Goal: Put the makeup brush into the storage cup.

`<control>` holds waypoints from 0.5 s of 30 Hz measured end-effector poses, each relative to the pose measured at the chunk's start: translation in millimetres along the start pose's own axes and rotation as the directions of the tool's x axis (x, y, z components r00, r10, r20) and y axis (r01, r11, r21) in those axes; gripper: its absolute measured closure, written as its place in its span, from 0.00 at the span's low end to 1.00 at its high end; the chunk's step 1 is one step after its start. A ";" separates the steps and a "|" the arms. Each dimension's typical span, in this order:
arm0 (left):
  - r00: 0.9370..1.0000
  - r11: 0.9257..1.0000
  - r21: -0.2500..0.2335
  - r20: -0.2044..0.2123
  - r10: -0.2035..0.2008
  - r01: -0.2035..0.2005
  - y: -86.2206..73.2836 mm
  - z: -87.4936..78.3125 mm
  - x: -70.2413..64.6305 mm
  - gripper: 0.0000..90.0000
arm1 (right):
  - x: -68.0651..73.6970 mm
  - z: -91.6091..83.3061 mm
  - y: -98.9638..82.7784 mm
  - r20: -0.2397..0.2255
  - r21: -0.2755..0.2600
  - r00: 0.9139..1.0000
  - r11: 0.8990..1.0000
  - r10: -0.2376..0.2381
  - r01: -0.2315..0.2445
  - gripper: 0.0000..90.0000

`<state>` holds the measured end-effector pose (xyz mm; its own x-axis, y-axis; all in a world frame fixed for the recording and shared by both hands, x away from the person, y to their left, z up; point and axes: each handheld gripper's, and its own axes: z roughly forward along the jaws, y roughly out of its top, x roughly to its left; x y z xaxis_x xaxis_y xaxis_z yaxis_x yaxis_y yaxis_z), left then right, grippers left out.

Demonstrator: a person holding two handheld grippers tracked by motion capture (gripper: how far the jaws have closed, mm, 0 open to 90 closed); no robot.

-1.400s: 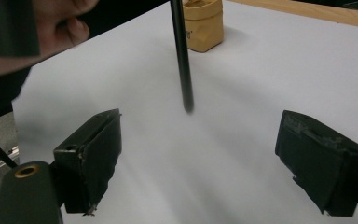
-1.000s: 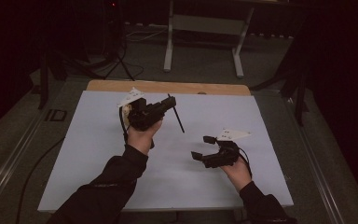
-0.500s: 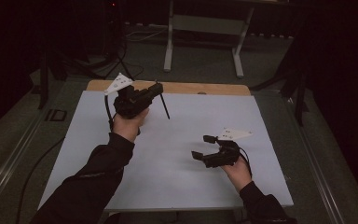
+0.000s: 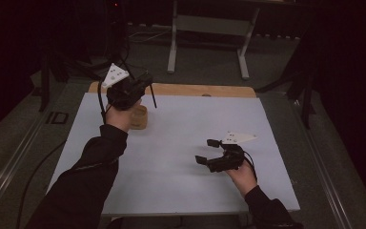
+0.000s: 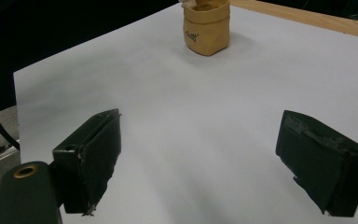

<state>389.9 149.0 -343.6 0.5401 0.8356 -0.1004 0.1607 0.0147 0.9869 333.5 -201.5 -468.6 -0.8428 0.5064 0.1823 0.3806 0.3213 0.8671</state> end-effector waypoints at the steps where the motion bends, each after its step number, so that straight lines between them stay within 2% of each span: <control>1: 1.000 1.000 -0.001 -0.007 0.006 -0.006 -0.6 0.9 1.8 0.96 | 0.0 0.1 0.0 0.000 -0.001 1.000 1.000 0.000 0.000 0.16; 7: 0.999 1.000 0.008 -0.050 0.013 -0.012 -5.8 7.9 11.8 0.96 | -0.7 0.7 -0.7 -0.005 0.003 1.000 1.000 0.002 -0.002 0.16; 10: 0.997 1.000 0.003 -0.077 0.027 -0.027 -7.7 10.3 16.4 0.96 | -0.9 0.6 -0.9 -0.011 0.007 1.000 1.000 0.006 -0.006 0.16; 15: 0.994 1.000 -0.008 -0.103 0.025 -0.026 -9.9 13.5 26.8 0.96 | -0.8 2.0 -2.0 -0.016 0.011 1.000 1.000 0.004 -0.004 0.16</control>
<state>413.9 163.8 -357.8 0.4557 0.8880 -0.0618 0.1402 -0.0030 0.9901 334.2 -200.9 -471.4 -0.8474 0.4945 0.1932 0.3879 0.3281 0.8613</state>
